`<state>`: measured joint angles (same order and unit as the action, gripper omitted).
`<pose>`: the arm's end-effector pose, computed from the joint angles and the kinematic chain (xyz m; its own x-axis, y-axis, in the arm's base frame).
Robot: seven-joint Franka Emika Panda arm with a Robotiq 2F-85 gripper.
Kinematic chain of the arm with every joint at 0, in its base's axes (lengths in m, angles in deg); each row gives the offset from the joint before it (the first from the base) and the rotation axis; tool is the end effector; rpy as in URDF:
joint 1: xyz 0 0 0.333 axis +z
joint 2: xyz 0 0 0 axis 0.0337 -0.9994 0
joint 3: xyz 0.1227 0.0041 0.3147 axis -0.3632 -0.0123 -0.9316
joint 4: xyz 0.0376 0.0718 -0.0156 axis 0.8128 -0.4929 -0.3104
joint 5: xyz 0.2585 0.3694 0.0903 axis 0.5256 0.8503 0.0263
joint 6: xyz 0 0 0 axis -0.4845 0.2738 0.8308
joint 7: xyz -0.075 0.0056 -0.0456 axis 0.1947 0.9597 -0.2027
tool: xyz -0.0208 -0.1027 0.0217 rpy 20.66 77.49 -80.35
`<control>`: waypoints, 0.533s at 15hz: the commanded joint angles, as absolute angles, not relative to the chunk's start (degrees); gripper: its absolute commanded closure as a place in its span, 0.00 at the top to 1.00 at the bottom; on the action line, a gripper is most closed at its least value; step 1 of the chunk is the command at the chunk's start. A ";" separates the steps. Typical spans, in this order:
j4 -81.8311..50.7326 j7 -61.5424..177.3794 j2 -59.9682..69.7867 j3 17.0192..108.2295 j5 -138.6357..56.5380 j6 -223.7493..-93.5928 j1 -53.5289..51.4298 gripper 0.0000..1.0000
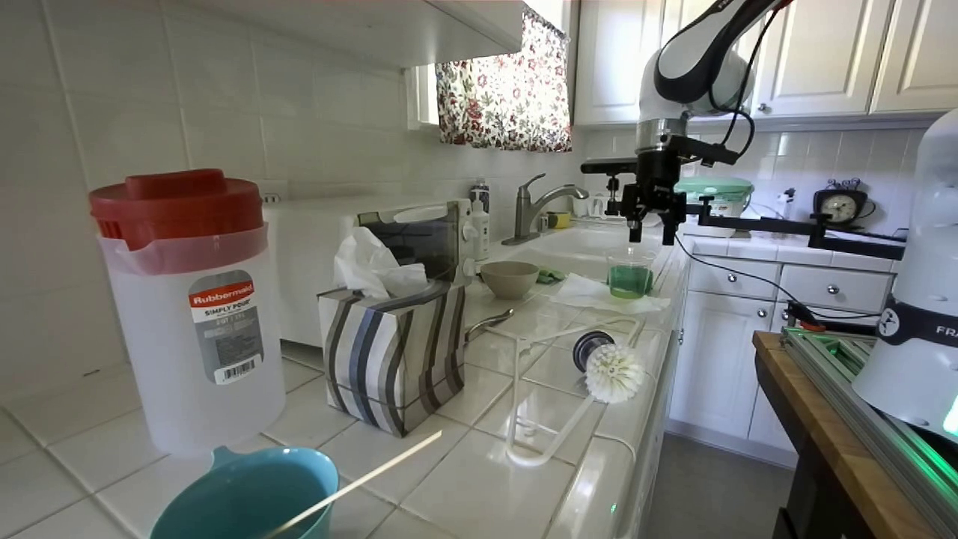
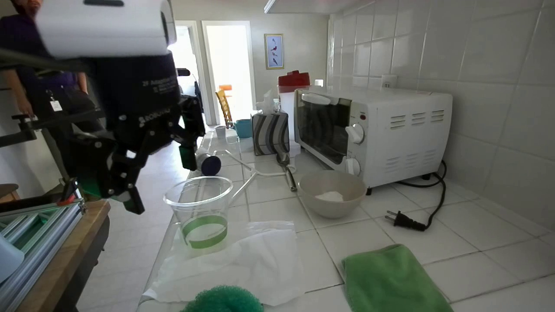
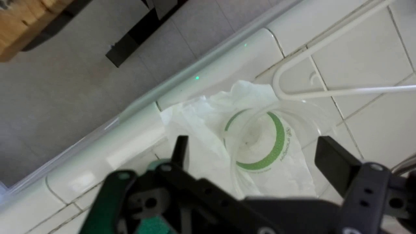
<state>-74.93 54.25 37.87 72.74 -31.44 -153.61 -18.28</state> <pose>0.3810 -0.2125 0.2983 0.7369 -0.6619 -0.1370 -0.6758 -0.7252 -0.1314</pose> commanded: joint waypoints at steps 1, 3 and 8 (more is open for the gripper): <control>-75.32 50.85 45.64 71.17 -36.93 -144.02 -20.28 1.00; -74.96 49.65 50.51 70.19 -39.25 -139.16 -21.19 1.00; -70.44 52.24 55.00 67.79 -40.61 -146.98 -19.51 1.00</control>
